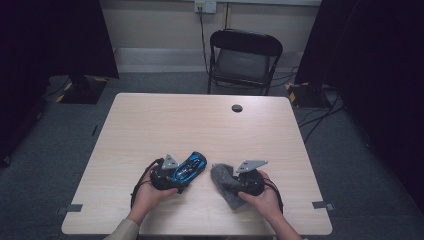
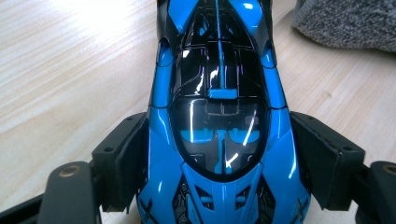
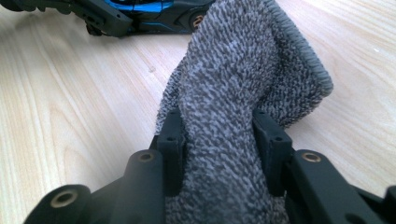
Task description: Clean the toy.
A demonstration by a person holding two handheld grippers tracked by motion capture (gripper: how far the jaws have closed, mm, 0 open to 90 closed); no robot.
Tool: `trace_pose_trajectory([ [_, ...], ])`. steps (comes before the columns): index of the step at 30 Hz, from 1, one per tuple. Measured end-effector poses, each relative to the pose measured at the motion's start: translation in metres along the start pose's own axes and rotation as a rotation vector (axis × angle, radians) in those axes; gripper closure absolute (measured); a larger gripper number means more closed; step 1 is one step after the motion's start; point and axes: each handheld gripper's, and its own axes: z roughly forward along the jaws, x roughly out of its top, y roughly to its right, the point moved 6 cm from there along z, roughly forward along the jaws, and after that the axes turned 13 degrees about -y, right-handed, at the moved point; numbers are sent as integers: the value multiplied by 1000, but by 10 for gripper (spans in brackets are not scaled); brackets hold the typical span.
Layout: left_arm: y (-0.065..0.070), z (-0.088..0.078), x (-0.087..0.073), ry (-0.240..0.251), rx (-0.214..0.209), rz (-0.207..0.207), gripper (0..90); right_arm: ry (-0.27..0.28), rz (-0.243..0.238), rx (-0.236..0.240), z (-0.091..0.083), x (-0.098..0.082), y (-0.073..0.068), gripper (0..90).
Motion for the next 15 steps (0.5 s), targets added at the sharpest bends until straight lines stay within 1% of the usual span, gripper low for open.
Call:
trace_pose_trajectory([
  [2,0,1,2,0,3,5,240,0,-1,-2,-1,-1,1,647],
  [4,1,3,4,6,-2,-2,241,-10,-2,1,-3,-2,2,666],
  [6,1,4,6,4,3,6,241,-13,1,3,-4,-3,3,678],
  [7,1,5,8,4,-3,3,241,-14,1,4,-4,-3,3,678],
  [10,1,7,12,-3,1,15,241,-13,7,8,-5,-4,5,684],
  [12,3,10,15,-5,-8,15,241,-13,11,10,-6,-5,6,689],
  [15,4,12,19,-8,-8,30,242,-10,13,14,-8,-6,7,697],
])
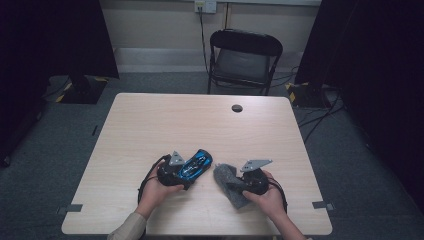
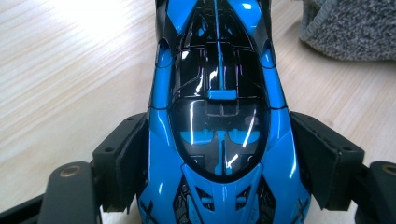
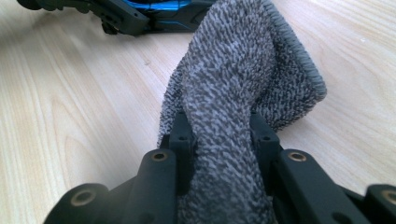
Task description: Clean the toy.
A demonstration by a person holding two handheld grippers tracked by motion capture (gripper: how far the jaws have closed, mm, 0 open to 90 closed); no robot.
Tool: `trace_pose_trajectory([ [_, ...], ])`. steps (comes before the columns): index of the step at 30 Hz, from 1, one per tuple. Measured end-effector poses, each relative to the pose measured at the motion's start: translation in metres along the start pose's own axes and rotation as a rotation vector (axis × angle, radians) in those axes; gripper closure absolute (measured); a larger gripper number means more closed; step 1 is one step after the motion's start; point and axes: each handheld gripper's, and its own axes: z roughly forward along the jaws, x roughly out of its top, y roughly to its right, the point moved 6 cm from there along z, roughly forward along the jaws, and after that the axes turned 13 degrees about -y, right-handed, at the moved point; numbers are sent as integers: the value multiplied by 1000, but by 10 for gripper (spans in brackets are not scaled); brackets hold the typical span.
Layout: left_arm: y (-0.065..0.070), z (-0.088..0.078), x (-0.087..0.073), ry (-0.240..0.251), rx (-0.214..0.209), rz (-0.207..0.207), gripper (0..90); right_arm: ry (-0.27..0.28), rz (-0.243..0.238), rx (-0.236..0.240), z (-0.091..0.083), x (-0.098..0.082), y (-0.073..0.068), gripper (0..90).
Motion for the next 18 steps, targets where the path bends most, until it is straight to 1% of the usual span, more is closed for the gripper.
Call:
trace_pose_trajectory([
  [1,1,0,1,-1,5,3,242,1,2,-1,-1,0,1,698],
  [3,4,3,5,7,0,2,242,6,7,-4,-3,-1,3,699],
  [5,5,5,8,3,-1,5,242,8,11,-10,-5,-1,5,700],
  [7,8,8,11,8,-1,19,242,16,17,-10,-9,-2,8,702],
  [9,11,10,14,9,-11,22,242,24,24,-10,-12,-3,11,703],
  [10,12,10,16,4,-11,30,242,26,26,-16,-14,-3,12,703],
  [11,14,11,17,6,-16,28,242,30,29,-17,-16,-4,14,703],
  [13,16,13,21,8,-20,45,242,36,33,-18,-19,-6,16,703],
  [14,18,15,22,10,-28,45,242,38,38,-20,-21,-6,17,703],
  [18,24,18,28,2,-29,63,242,36,43,-22,-24,-9,20,703],
])
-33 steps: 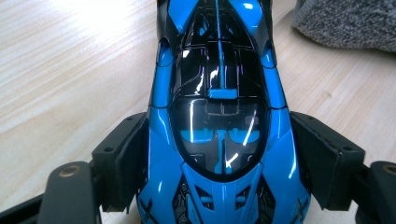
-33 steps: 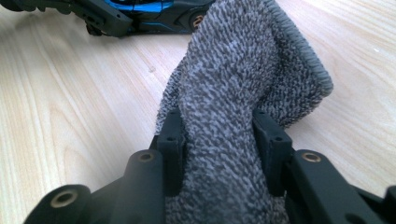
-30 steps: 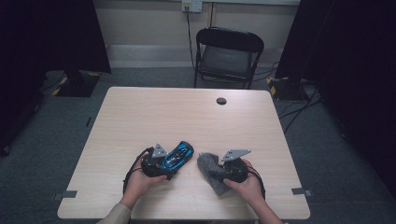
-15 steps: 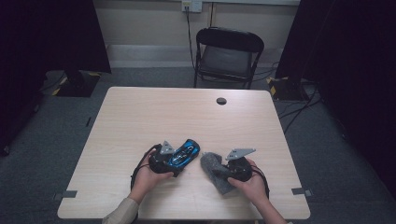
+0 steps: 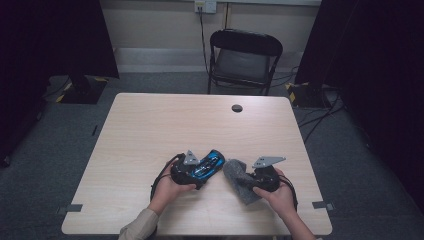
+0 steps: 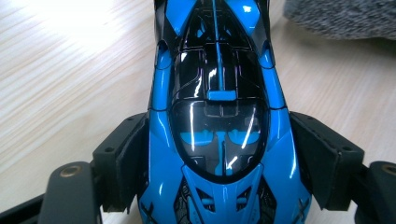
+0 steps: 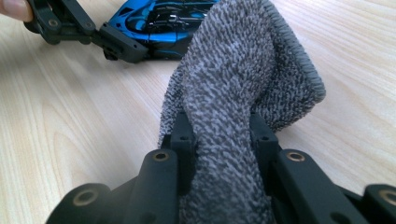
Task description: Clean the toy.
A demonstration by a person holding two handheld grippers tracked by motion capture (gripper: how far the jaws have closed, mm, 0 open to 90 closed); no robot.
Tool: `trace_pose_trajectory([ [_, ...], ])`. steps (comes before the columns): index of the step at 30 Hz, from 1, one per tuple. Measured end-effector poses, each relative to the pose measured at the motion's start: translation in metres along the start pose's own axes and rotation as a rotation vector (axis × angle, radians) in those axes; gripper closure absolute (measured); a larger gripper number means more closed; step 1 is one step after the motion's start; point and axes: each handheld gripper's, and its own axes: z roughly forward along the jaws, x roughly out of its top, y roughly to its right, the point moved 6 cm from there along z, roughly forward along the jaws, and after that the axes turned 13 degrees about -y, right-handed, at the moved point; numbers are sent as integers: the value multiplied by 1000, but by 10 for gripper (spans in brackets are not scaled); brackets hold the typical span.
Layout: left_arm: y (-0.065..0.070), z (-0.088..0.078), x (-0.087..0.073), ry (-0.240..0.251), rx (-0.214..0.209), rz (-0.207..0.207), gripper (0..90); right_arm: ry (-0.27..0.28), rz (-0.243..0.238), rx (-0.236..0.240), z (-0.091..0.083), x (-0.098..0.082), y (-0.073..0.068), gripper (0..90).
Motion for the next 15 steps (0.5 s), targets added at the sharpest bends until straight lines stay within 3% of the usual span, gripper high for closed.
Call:
trace_pose_trajectory([
  [15,7,3,5,3,0,1,241,-5,-13,-4,-6,7,-2,703],
])
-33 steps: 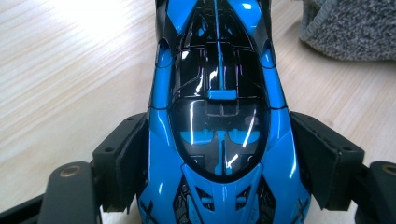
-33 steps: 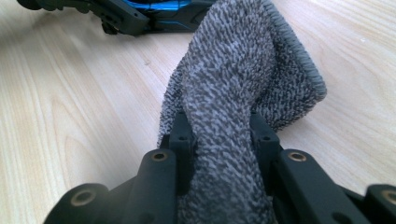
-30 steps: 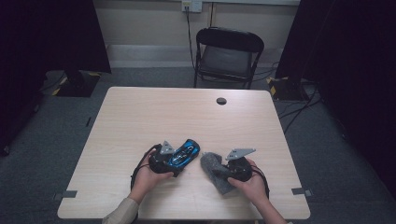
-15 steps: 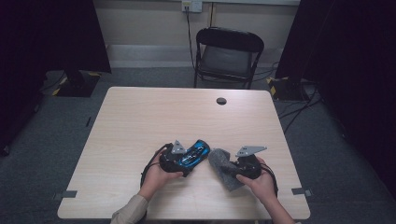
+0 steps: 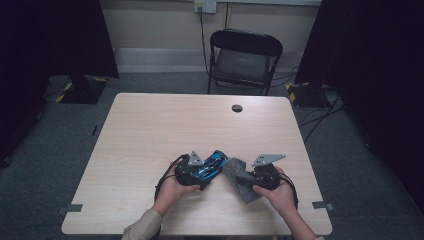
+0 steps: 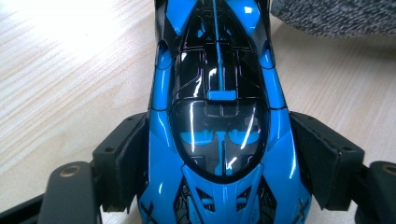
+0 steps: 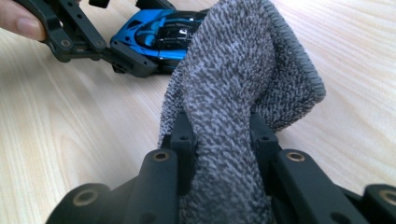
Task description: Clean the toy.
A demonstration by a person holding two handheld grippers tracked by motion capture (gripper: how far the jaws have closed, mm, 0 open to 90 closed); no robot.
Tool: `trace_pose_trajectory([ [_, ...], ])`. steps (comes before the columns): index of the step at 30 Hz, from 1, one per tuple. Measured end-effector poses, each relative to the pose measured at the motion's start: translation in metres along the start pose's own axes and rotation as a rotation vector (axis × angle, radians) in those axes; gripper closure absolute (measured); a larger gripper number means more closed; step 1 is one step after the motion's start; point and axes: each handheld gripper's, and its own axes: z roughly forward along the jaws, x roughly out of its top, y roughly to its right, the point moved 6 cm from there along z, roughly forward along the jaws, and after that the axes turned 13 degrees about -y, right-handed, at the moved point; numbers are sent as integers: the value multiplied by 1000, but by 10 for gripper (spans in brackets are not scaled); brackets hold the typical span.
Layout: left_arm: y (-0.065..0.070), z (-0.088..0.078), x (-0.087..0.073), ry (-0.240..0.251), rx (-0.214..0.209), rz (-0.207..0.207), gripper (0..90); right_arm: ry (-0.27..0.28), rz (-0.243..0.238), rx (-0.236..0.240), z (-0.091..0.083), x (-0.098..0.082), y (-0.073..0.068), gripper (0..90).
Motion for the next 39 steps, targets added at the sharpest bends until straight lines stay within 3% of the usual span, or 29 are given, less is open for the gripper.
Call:
trace_pose_trajectory([
  [5,0,-5,0,10,3,16,233,1,-7,1,-1,6,-3,703],
  [10,1,-22,5,41,3,38,214,6,-15,-2,-4,13,-6,703],
  [17,1,-30,1,57,-25,14,213,12,-25,5,-3,20,-13,703],
  [23,3,-39,-4,49,-40,24,213,14,-39,15,0,27,-22,702],
  [28,0,-52,-3,87,-57,-14,212,21,-62,32,8,37,-34,702],
  [32,-8,-63,-8,100,-39,-26,211,20,-90,44,16,49,-47,702],
  [36,-22,-73,-21,102,-20,-61,215,19,-113,57,24,58,-58,701],
  [39,-37,-80,-40,98,8,-104,214,22,-133,71,29,64,-68,700],
])
